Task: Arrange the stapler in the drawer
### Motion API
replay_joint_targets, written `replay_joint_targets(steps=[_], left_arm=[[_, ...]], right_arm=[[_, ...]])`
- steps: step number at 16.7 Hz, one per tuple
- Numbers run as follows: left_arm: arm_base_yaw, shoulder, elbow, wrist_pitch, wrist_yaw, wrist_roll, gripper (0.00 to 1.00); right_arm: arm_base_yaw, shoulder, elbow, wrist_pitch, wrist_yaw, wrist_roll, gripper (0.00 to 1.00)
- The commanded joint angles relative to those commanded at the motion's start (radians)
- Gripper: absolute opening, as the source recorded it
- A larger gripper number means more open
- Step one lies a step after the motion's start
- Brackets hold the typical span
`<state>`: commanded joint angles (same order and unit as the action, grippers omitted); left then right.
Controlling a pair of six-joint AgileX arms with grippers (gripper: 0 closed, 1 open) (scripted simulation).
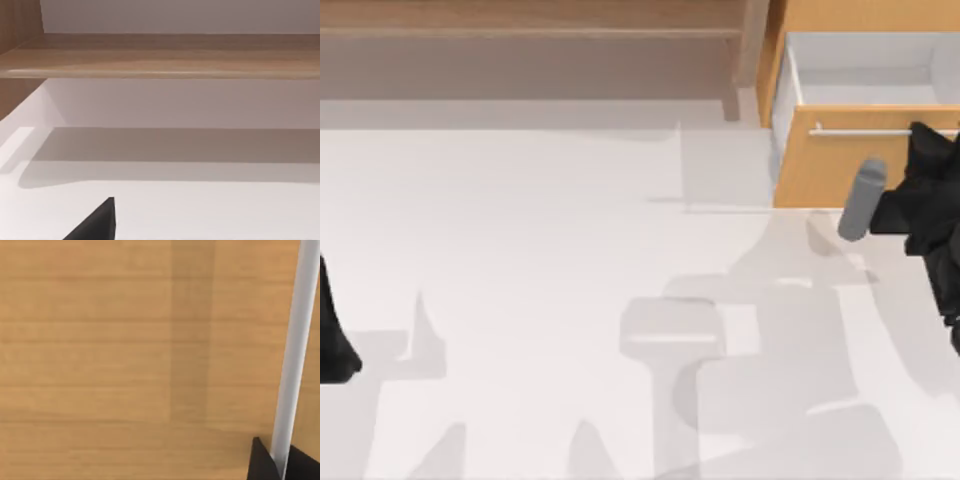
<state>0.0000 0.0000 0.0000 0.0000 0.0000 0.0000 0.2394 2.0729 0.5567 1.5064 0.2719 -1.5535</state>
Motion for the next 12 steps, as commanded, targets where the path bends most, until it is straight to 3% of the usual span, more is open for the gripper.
replay_joint_targets(steps=[5,12], left_arm=[[0.000,0.000,0.000,0.000,0.000,0.000,1.00],[0.000,0.000,0.000,0.000,0.000,0.000,1.00]], right_arm=[[-0.002,0.002,0.011,-0.007,0.002,0.001,0.00],[-0.039,0.090,0.225,-0.136,-0.037,0.001,0.00]])
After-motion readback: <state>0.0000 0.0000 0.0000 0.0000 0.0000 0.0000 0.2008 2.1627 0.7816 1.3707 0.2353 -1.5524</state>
